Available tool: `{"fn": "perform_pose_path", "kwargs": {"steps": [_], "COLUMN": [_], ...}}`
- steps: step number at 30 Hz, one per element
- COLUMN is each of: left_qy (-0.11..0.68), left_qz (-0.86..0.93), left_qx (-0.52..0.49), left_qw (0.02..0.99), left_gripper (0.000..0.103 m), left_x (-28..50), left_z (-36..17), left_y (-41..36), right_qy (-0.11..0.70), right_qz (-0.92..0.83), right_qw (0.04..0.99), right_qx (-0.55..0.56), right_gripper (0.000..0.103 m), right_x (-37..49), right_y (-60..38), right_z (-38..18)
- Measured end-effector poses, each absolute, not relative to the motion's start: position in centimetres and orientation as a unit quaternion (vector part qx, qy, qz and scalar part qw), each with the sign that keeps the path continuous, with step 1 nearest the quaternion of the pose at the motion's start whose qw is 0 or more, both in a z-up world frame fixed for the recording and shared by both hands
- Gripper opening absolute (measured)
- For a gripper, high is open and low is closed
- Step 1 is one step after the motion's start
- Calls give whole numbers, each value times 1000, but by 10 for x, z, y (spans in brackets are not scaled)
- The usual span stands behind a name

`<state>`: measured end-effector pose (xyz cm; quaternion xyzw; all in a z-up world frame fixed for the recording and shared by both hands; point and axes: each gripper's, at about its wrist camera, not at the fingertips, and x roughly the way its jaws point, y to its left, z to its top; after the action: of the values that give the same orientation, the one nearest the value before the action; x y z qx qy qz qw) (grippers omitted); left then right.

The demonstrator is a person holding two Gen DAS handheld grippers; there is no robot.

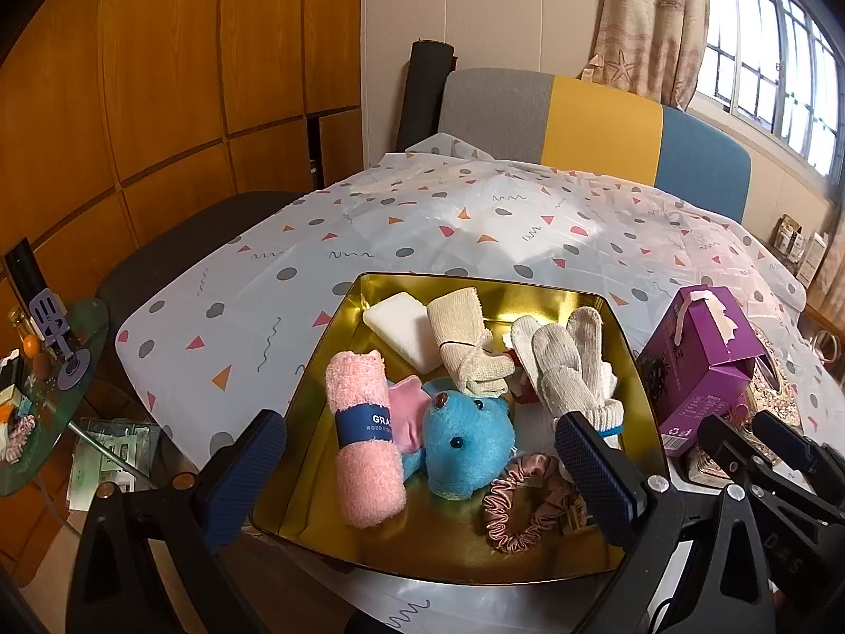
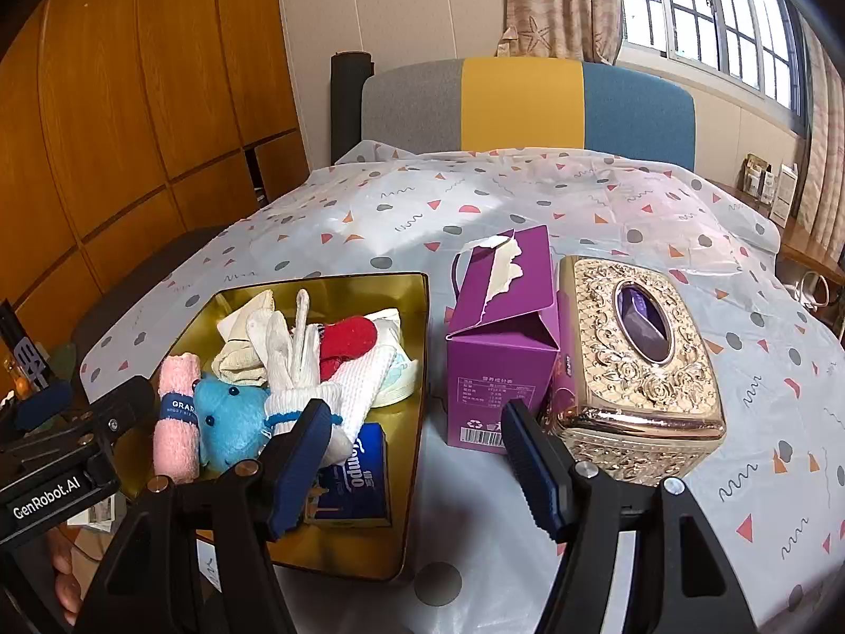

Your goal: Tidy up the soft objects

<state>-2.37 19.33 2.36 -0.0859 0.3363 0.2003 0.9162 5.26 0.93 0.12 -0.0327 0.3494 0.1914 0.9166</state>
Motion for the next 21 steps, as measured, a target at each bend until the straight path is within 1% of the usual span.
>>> {"fn": "perform_pose_path", "kwargs": {"steps": [21], "left_qy": [340], "left_qz": [198], "left_qx": [-85], "left_qw": [916], "left_gripper": [103], "left_x": [-25], "left_z": [23], "left_y": [192], "right_qy": [352], "right_qz": [191], "right_qw": [916], "right_qx": [-32], "right_gripper": [68], "right_x": [52], "right_y": [10], "right_z": [-1]}}
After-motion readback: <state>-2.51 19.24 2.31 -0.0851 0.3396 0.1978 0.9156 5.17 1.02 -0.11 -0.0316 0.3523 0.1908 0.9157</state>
